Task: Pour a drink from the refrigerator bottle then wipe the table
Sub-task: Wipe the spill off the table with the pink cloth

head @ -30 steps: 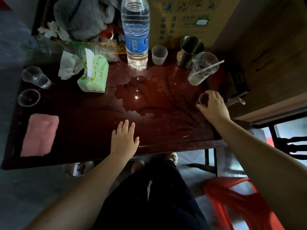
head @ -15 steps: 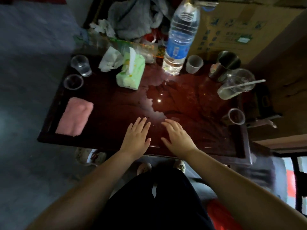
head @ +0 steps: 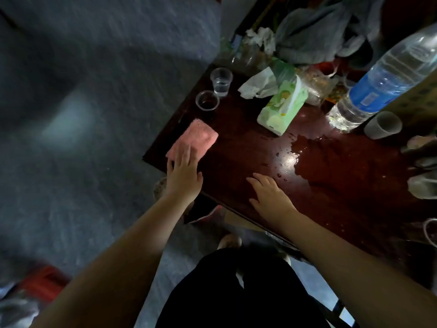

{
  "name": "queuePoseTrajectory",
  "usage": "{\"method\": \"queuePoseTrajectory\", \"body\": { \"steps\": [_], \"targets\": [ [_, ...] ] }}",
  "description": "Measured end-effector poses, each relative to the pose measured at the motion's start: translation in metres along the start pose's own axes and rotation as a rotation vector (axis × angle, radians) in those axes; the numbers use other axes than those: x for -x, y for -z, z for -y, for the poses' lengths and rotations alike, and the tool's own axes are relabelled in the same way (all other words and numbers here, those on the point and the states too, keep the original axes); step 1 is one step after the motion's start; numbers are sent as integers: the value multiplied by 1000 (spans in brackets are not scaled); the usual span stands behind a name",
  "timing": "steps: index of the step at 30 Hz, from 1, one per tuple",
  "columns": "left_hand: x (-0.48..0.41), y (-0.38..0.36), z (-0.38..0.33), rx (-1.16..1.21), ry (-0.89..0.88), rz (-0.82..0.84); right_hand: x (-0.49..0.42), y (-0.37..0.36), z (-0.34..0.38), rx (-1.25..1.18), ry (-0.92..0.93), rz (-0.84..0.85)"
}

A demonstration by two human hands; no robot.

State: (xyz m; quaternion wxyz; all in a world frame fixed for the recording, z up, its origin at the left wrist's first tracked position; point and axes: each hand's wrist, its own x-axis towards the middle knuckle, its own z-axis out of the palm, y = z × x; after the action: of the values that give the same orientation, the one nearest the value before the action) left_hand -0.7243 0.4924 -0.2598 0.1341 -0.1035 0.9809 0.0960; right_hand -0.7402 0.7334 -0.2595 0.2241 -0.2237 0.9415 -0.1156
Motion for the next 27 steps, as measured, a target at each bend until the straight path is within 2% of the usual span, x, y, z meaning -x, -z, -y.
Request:
{"method": "queuePoseTrajectory", "body": {
  "steps": [3, 8, 11, 18, 27],
  "targets": [
    [-4, -1, 2, 13, 10, 4, -2, -4, -2, 75, 8, 3],
    [-2, -1, -12, 183, 64, -127, -1, -3, -2, 94, 22, 3],
    [-2, 1, -19, 200, 100, -170, 5, -3, -3, 96, 17, -25],
    [-9, 8, -33, 193, -42, -227, 46, -9, -27, 15, -119, -164],
    [39, -34, -164, 266, -347, 41, 115, -24, -62, -174, -520, -338]
  ]
}}
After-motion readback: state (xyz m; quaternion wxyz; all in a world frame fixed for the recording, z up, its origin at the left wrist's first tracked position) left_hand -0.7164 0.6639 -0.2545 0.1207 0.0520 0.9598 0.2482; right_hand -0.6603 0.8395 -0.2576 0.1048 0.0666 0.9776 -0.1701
